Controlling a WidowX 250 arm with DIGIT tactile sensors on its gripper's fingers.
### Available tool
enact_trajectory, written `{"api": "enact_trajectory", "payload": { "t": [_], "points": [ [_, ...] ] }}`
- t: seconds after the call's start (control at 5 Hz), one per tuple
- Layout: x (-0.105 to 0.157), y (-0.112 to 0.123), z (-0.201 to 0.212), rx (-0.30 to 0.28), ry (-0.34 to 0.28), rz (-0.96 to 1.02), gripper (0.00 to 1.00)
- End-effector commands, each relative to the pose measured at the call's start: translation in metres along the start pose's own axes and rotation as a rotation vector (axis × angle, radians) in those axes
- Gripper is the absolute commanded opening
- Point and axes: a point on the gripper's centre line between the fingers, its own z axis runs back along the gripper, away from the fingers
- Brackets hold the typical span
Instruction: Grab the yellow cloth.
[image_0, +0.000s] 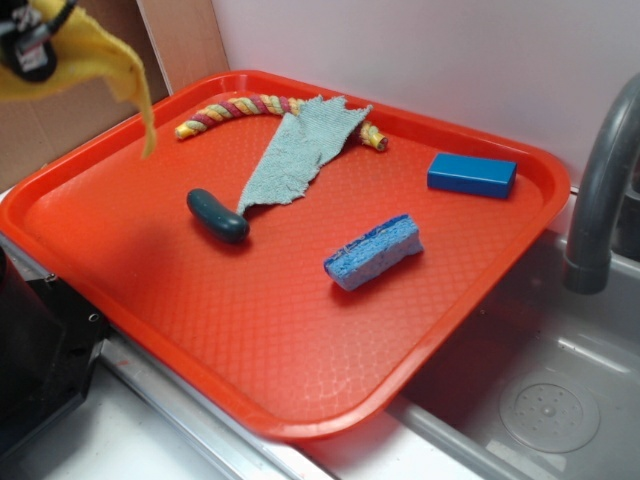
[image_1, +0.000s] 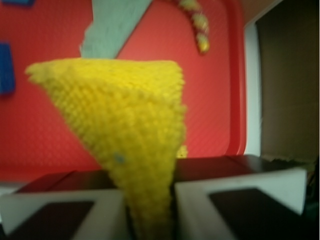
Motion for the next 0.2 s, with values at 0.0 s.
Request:
{"api": "enact_trajectory", "payload": {
  "t": [0.0],
  "points": [
    [0.0082, -0.0302, 0.0151, -0.086, -0.030, 0.023, 0.00]
  ]
}}
